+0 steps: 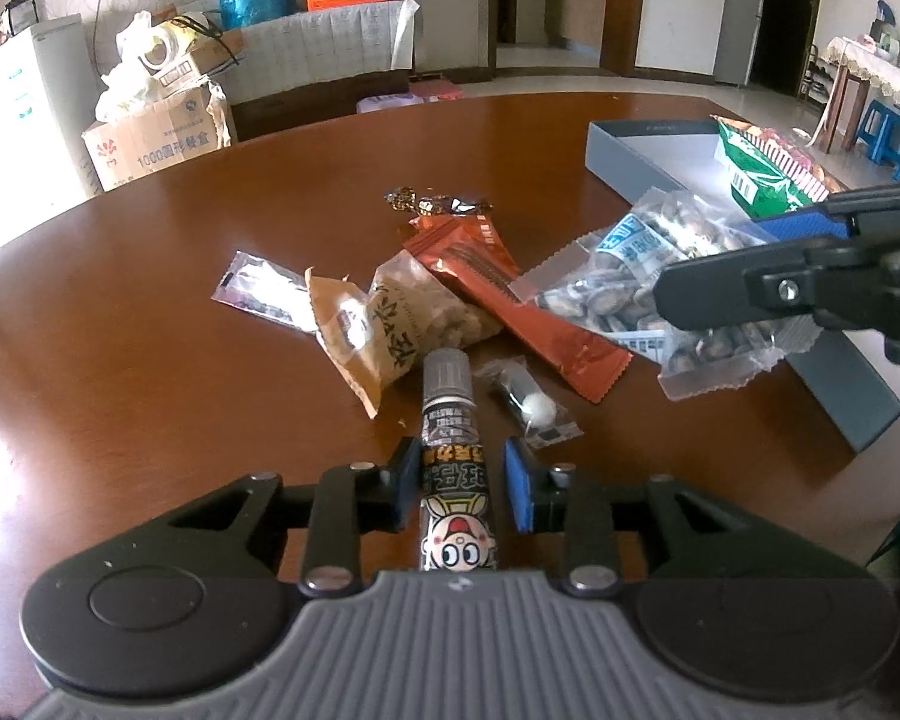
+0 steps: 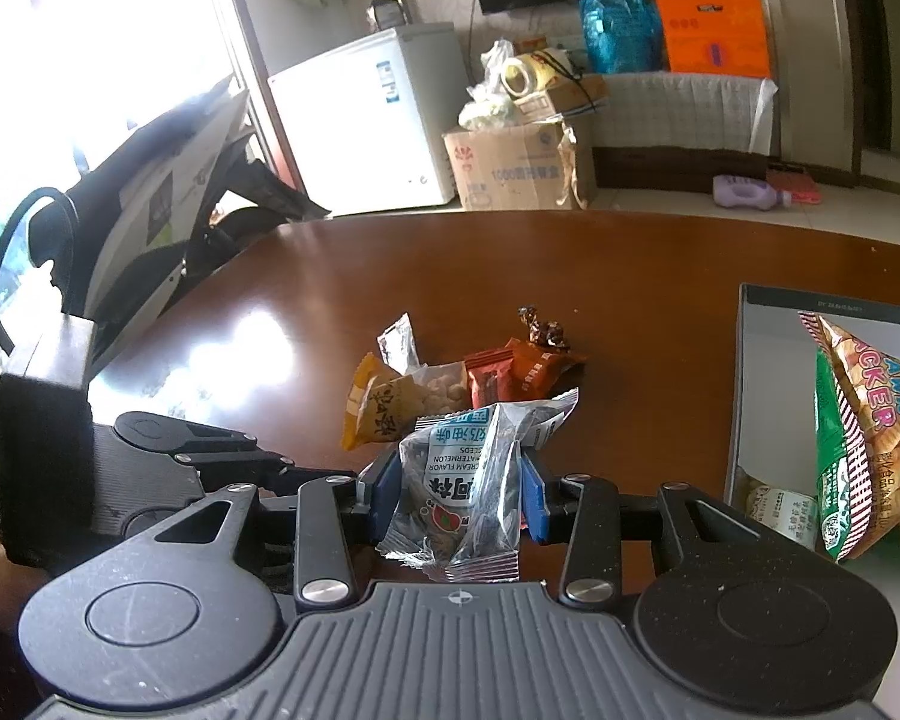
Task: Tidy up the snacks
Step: 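Lift the snack tube with the left tool while the right tool lifts the nut bag toward the box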
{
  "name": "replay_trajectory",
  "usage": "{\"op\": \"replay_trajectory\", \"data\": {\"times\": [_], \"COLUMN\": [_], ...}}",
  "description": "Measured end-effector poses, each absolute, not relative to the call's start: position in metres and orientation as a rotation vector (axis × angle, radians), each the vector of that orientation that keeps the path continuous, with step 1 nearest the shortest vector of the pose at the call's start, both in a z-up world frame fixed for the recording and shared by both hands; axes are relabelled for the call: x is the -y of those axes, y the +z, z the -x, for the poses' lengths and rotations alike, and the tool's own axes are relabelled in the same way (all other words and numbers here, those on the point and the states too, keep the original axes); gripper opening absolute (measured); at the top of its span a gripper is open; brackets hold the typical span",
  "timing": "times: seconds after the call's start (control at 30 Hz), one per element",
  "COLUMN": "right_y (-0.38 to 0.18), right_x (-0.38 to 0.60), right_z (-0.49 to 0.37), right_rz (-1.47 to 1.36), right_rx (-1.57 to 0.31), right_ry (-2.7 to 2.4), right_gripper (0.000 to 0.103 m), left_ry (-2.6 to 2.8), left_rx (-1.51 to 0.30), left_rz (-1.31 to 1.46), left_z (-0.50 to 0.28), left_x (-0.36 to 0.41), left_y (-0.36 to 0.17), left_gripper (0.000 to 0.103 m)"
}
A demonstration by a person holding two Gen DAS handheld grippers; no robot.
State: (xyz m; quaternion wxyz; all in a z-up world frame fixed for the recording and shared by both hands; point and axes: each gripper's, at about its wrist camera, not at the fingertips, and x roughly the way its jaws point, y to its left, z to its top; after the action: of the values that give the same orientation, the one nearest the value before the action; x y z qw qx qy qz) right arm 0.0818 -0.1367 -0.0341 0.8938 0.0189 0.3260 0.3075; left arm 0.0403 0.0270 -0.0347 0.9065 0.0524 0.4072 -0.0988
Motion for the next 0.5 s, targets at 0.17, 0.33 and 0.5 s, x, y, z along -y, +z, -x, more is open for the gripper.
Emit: {"op": "replay_trajectory", "data": {"times": [0.17, 0.33, 0.5], "right_y": [-0.033, -0.033, -0.033], "right_x": [0.138, 0.138, 0.138], "right_z": [-0.082, -0.081, -0.081], "right_rz": [-0.046, -0.047, -0.049], "right_rx": [-0.673, -0.672, -0.669], "right_ry": [0.635, 0.632, 0.630], "right_gripper": [0.042, 0.042, 0.042], "left_ry": [-0.211, -0.210, -0.213], "left_rx": [-0.833, -0.811, -0.795], "left_rz": [-0.106, -0.099, -0.094], "left_z": [-0.037, -0.035, -0.032], "left_x": [-0.028, -0.028, -0.028], "left_y": [-0.033, -0.026, -0.021], "left_gripper": [0.020, 0.020, 0.020]}}
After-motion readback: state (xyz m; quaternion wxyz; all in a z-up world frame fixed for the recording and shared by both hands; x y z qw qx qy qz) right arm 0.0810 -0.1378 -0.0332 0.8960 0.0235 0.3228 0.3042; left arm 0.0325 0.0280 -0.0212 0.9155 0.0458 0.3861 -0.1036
